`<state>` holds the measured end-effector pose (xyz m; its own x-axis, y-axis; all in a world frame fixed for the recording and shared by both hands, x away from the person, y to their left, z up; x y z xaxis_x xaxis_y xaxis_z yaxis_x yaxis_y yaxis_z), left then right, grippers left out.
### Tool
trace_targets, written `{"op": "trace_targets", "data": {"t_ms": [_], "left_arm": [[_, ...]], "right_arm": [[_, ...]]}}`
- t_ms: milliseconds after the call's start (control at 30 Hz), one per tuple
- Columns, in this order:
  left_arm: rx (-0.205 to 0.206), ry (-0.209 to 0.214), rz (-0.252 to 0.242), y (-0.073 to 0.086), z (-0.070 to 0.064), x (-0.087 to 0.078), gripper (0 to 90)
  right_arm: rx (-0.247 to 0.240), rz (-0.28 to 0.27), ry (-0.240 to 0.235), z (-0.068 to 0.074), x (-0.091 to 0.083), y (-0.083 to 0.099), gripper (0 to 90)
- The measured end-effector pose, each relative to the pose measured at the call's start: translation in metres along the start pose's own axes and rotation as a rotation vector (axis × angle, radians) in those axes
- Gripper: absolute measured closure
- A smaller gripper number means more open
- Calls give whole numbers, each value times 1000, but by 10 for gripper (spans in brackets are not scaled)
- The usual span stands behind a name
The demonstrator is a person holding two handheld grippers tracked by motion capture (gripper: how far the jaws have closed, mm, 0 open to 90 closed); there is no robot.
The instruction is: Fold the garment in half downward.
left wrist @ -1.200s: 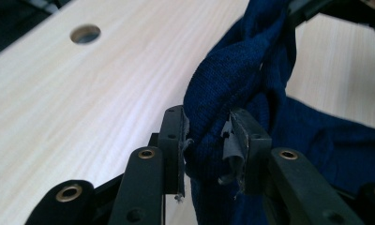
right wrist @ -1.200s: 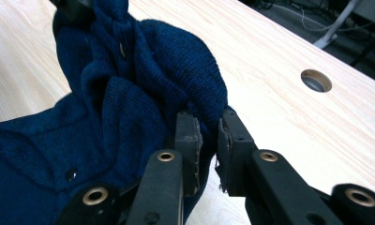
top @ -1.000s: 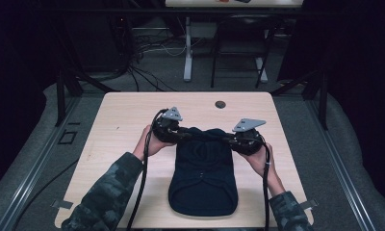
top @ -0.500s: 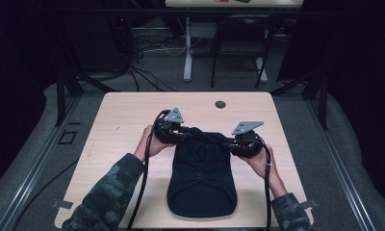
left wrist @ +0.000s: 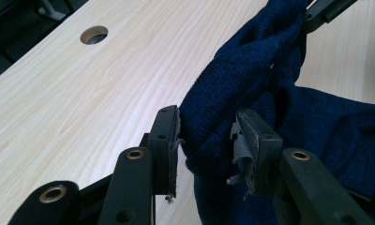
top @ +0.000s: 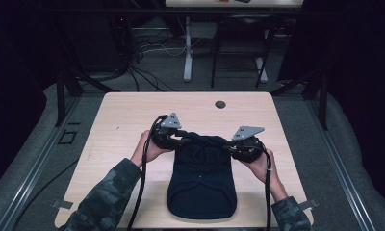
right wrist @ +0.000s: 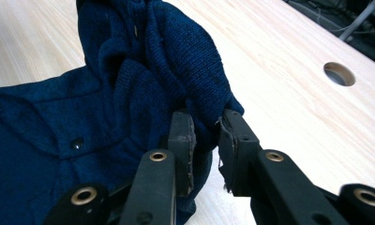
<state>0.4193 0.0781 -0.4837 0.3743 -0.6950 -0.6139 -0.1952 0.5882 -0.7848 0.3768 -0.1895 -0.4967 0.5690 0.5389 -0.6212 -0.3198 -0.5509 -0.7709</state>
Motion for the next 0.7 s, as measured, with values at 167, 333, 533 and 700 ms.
{"op": "trace_targets", "data": {"t_ms": [167,333,533,700], "left_arm": [[9,-1,-2,4,-5,-2,623],[-5,13,-12,7,-9,-5,619],[-16,28,-22,13,-15,-8,635],[-8,30,-30,16,-21,-11,649]], "right_arm": [[-15,9,-6,5,-2,2,739],[-21,12,-13,8,-5,5,735],[-20,16,-27,14,-8,9,732],[-25,20,-32,19,-12,11,734]]}}
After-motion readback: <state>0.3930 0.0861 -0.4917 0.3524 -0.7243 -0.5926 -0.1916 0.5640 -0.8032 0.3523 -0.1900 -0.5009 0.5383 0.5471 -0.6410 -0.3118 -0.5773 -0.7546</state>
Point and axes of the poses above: each handheld gripper's, and its own axes: x roughly forward along the jaws, y roughly out of its underside, z roughly to its left, the point moved 2 cm from there along x, roughly forward along the jaws, and after that the axes turned 2 degrees about -z, right-handed, at the moved point
